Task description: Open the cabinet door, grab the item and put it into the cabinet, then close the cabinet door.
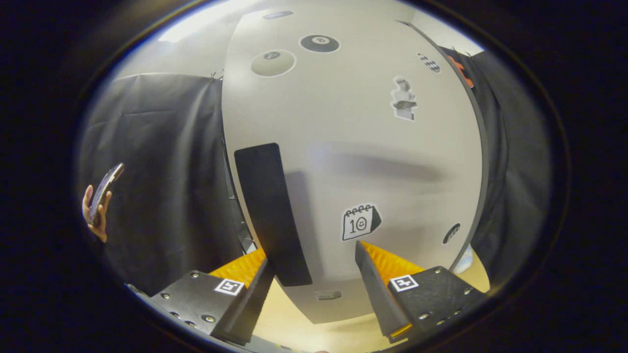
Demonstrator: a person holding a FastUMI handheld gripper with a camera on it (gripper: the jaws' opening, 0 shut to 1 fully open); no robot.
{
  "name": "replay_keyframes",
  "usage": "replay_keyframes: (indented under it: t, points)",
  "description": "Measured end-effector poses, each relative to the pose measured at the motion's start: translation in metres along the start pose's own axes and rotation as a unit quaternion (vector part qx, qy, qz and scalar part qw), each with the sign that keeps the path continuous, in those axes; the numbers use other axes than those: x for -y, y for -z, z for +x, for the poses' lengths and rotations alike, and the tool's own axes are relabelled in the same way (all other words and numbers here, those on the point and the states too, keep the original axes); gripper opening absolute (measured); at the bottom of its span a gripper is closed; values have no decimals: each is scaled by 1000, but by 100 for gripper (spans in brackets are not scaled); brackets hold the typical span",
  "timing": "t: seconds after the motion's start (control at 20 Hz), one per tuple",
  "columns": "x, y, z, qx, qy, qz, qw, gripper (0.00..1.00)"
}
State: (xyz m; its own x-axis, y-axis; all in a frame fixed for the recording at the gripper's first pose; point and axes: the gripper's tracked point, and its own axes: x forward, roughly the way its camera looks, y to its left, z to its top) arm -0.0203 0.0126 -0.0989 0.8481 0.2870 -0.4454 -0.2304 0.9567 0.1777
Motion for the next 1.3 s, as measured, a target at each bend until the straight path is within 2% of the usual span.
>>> replay_keyframes:
  t: [0.35, 1.3]
  points:
    - [-21, -5, 10, 0, 8, -37, 999, 93]
    - [-23, -1, 6, 0, -13, -28, 1000, 94]
